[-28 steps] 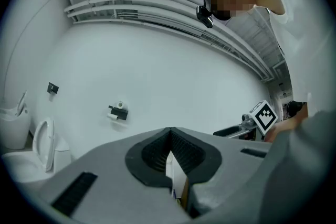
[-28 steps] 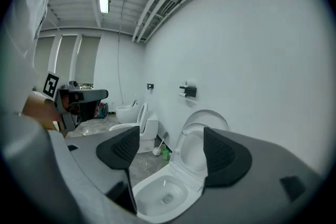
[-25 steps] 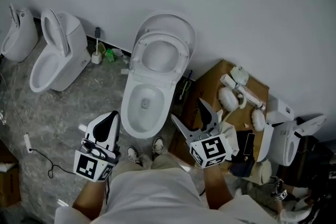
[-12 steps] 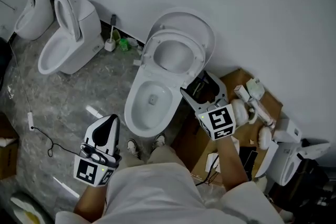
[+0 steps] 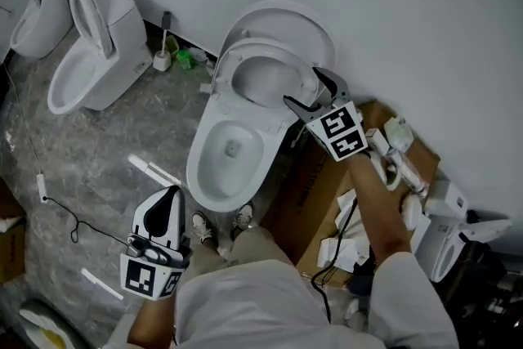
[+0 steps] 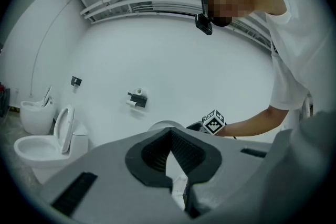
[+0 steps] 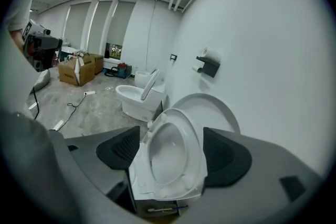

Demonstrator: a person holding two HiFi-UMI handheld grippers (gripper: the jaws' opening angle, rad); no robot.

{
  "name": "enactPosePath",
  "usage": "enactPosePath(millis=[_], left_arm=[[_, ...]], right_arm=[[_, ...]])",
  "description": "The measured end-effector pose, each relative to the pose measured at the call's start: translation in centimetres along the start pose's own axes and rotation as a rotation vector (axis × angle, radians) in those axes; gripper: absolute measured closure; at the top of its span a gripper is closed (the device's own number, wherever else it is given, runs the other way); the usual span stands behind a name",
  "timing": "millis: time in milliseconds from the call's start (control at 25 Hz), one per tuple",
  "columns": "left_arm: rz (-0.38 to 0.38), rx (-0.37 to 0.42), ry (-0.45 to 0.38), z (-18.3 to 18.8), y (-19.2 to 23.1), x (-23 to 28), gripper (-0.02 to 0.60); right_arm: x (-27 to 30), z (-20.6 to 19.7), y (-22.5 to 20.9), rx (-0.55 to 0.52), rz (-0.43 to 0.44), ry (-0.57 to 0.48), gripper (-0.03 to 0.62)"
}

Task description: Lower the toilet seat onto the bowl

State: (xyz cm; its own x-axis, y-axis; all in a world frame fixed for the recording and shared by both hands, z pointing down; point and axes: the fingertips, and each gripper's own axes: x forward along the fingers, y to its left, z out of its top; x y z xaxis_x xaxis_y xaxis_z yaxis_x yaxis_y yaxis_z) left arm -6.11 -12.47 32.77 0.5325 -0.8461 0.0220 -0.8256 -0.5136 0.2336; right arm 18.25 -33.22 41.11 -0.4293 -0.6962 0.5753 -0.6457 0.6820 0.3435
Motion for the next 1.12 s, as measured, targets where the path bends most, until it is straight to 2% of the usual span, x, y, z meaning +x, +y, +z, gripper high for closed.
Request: enactPosePath(millis=[240,440,640,1000,1080,1120], left_arm=[[-0.038,0.000,0.002,-1.1,-0.3,1.8,0.577],[-0.029,-0.001,0.012,-1.5,-0.1,1.8,0.577],[-0.006,-0.003,0.040,-2.2,0.9,0.7,0.577],[0.017,-0.020,0.064,-2.9,2.2,-0.9,0.577],[0.009,-0.022,0.062,-3.0,2.2,-1.1,0.577],[0.005,-0.024,0.062,-3.1,2.2,-1.1,0.577]], right_arm=[[4.5,-2.0,-3.4,-0.053,-0.018,0.096,0.244],[8.3,-3.3,-4.2,-0.132,0.007,0.166,0.244],[11.0,-5.1,-4.4,-0.129,0.024,0.248,0.244],[11.3,-4.9,-4.5,-0.083,0.001,0.250,0.261],[11.2,-4.8,-4.6,-0.063,-0.012,0.243,0.280],[11.2,-4.7,-4.7,-0.051,-0.017,0.236,0.310]])
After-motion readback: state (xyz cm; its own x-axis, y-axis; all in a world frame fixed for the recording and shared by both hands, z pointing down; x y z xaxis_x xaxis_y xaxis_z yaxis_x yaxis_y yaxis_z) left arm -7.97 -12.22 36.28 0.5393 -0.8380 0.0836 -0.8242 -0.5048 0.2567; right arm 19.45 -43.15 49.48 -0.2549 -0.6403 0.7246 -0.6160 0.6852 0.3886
